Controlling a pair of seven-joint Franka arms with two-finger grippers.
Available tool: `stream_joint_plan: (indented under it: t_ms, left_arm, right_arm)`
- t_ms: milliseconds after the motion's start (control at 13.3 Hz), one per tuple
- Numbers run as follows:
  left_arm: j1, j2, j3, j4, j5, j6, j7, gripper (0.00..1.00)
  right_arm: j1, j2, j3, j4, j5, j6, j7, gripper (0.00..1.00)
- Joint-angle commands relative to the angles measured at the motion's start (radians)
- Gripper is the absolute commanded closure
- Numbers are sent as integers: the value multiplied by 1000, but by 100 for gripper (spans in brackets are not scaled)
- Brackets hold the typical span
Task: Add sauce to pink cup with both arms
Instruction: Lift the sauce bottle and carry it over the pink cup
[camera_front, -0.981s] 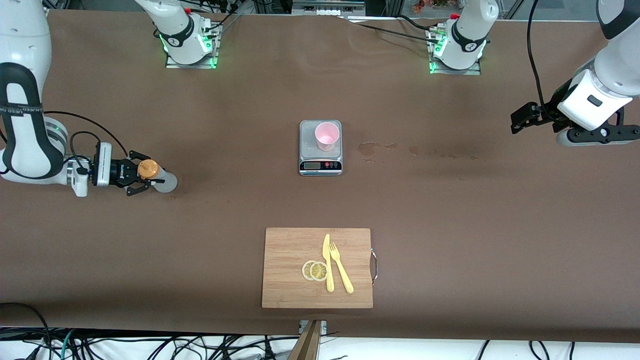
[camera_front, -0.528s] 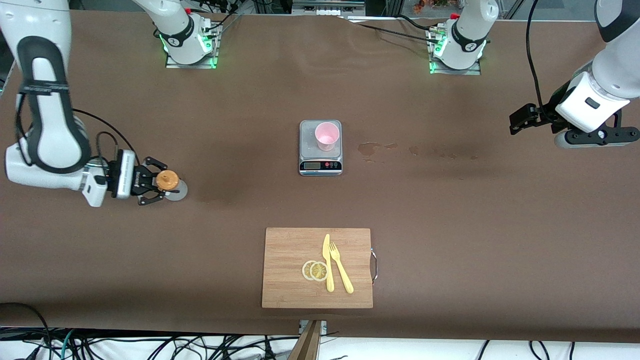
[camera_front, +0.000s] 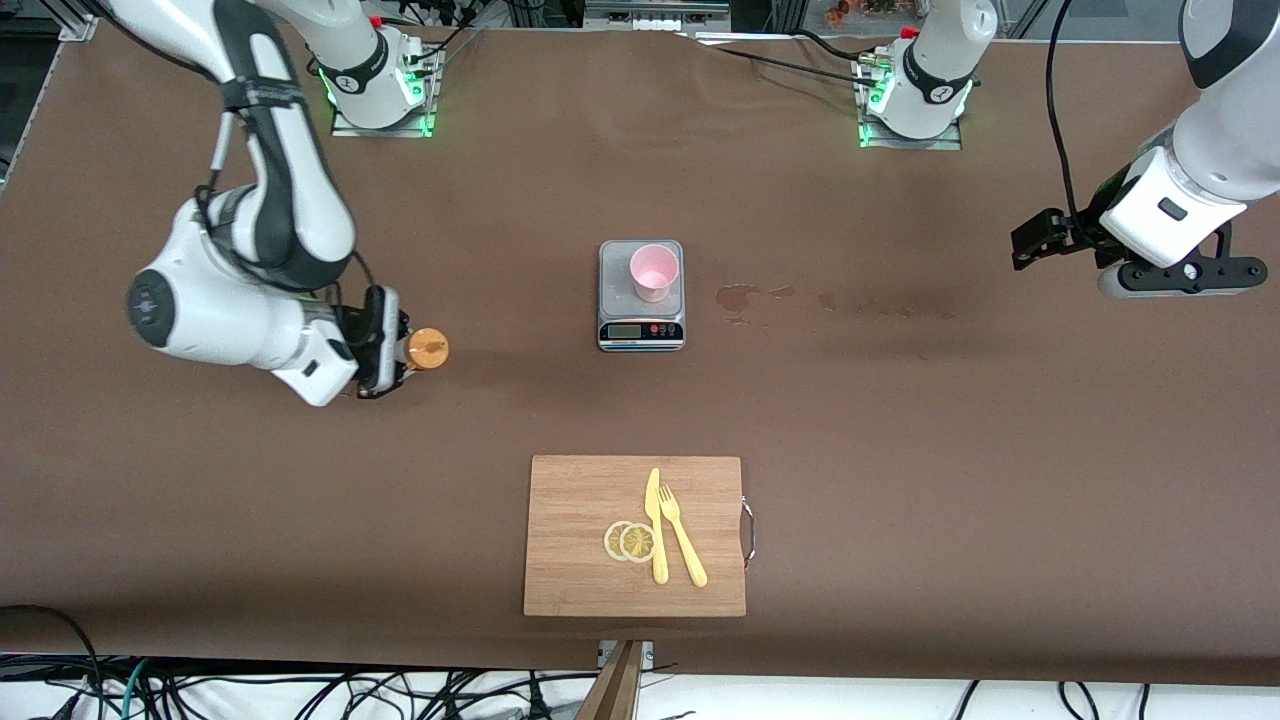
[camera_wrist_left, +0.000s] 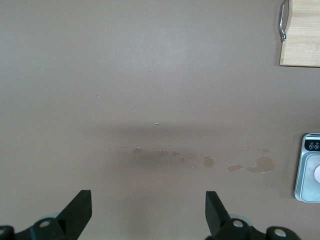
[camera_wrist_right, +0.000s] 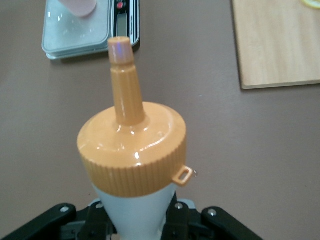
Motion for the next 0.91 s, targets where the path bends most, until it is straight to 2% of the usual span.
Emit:
stream_joint_plan:
  t_ms: [0,302,453,679,830]
  left_arm:
    - [7,14,-3,28,-11,-9,10,0]
    - [5,14,-3,31,-11,-9,15,0]
    - [7,14,-1,33,-11,-11,18,0]
    - [5,16,-3,33,-11,-11,7,0]
    - [5,16,-3,33,-11,-11,7,0]
  right_arm:
    - [96,-10,-25,43,-154,-33,132,86]
    - [246,32,-35,132,-326,-166,370,86]
    - [302,70,-37,191,-349,-244,463,86]
    - [368,95,-37,208,-380,-264,575,86]
    - [397,136,-31,266,-409,-329,657,86]
